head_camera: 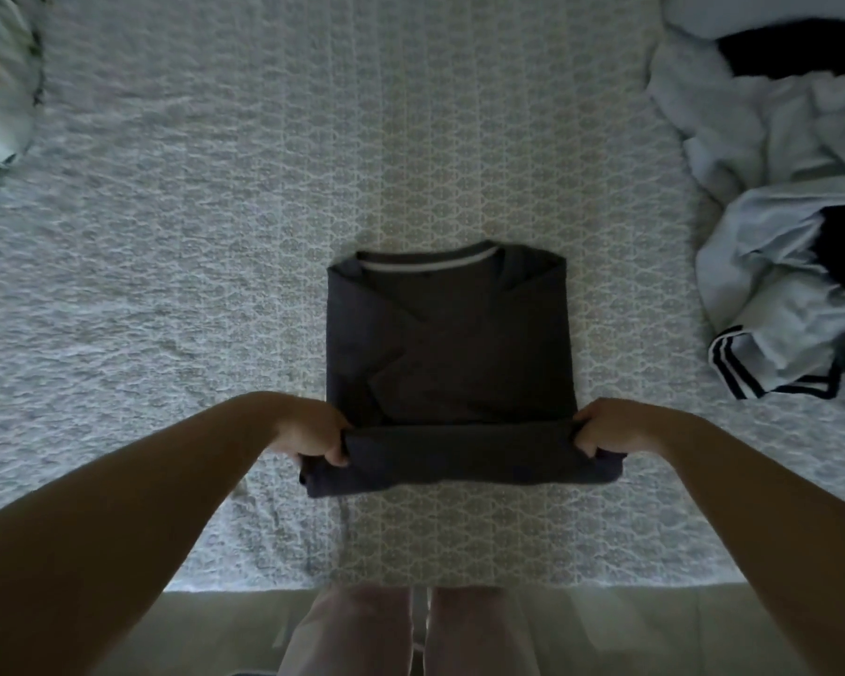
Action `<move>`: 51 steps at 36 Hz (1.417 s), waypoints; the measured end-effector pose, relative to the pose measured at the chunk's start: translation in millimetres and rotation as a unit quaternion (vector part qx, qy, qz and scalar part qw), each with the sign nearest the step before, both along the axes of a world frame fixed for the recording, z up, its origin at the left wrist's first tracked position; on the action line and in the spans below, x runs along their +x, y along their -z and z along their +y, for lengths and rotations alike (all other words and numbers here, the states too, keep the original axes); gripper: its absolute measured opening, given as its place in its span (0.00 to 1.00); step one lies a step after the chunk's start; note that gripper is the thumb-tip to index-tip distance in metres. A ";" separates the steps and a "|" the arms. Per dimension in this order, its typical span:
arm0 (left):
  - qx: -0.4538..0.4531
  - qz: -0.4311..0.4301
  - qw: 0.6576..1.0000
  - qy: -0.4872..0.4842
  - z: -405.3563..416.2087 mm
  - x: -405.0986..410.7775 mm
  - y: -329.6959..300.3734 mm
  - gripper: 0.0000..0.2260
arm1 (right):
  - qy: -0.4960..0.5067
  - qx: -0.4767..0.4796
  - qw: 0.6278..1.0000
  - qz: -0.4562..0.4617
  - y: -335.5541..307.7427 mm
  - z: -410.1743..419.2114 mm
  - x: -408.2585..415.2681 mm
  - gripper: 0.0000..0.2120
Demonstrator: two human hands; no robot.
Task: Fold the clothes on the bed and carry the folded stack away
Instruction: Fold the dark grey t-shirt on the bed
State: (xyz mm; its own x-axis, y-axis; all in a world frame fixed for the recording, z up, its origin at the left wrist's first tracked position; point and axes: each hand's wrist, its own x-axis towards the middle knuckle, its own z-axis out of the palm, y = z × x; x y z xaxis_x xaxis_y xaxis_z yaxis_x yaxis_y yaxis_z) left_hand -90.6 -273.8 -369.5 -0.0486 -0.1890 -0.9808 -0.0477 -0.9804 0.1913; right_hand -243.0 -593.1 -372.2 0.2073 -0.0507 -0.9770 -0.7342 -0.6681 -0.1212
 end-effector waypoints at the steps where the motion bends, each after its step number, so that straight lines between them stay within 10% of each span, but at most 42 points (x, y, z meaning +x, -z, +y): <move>1: 0.012 0.039 0.998 -0.037 -1.6 2.0 -2.3 0.08 | 0.001 0.000 1.000 0.019 -0.7 -2.9 3.6 0.04; 9: -0.045 -0.083 0.969 -0.227 -15.4 71.6 15.4 0.10 | 0.320 -0.016 0.932 -0.167 19.6 -42.2 64.0 0.06; 14: -0.123 -0.264 0.849 -0.441 -33.1 106.0 46.4 0.13 | 0.435 -0.042 0.854 -0.284 50.9 -48.5 106.1 0.09; 19: -0.088 -0.329 0.828 -0.446 -45.3 79.1 89.2 0.18 | 0.374 -0.097 0.876 -0.289 88.6 -28.7 104.8 0.25; 26: -0.102 -0.499 0.770 -0.385 -40.7 63.8 108.8 0.10 | 0.280 -0.167 0.871 -0.366 97.0 -25.1 103.3 0.23; 39: -0.087 -0.537 0.765 -0.346 -43.4 77.5 118.0 0.08 | 0.281 -0.216 0.851 -0.388 108.2 -23.7 121.7 0.21; 45: 0.012 -0.528 0.748 -0.403 -40.5 63.2 114.5 0.27 | 0.338 -0.280 0.834 -0.333 106.2 -27.6 110.1 0.29; 51: 0.070 -0.438 0.820 -0.362 -25.0 18.1 116.6 0.27 | 0.322 -0.208 0.885 -0.264 102.3 -7.0 61.0 0.28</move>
State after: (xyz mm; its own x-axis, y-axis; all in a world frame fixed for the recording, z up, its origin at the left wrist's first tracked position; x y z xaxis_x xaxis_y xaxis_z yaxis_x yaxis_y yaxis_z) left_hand -72.5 -298.8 -486.1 0.7617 0.2606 -0.5931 0.4978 -0.8214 0.2785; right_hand -182.0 -600.1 -474.5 0.4268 -0.6563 -0.6222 -0.8934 -0.1990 -0.4028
